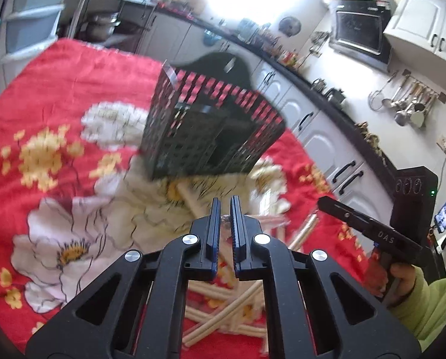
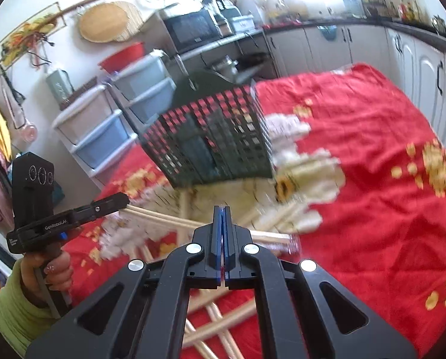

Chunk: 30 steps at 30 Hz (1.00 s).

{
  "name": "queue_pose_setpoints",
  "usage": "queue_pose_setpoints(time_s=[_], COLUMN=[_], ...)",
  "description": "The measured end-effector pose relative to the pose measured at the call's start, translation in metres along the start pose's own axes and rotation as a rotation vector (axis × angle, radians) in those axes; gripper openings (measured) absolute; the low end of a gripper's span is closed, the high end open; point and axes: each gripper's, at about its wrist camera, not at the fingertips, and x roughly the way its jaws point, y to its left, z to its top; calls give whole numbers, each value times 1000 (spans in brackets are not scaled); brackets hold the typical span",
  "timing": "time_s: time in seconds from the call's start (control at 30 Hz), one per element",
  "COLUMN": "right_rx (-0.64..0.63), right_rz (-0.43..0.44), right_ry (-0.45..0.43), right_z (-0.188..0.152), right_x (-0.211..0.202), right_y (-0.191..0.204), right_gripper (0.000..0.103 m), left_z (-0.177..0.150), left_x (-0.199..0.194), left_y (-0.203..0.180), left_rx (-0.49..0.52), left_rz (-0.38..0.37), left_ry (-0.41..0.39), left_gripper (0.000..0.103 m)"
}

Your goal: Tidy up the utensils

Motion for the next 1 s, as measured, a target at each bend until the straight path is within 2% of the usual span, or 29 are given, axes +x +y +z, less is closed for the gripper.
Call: queue_pose_setpoints(time_s=[0.5,1.0], right_rx=[-126,-211], right_rz=[78,85], right_ry=[-158,-303], right_z=[60,110], right_x=[-31,-73], right_y=[45,66], right_gripper=[1,1], left_z=[57,106], left_x=[-20,-41], left_y=[-58,-94], left_rx=[116,181], left_rz=[-22,-67], left_ry=[-119,-235], left_gripper=[1,1])
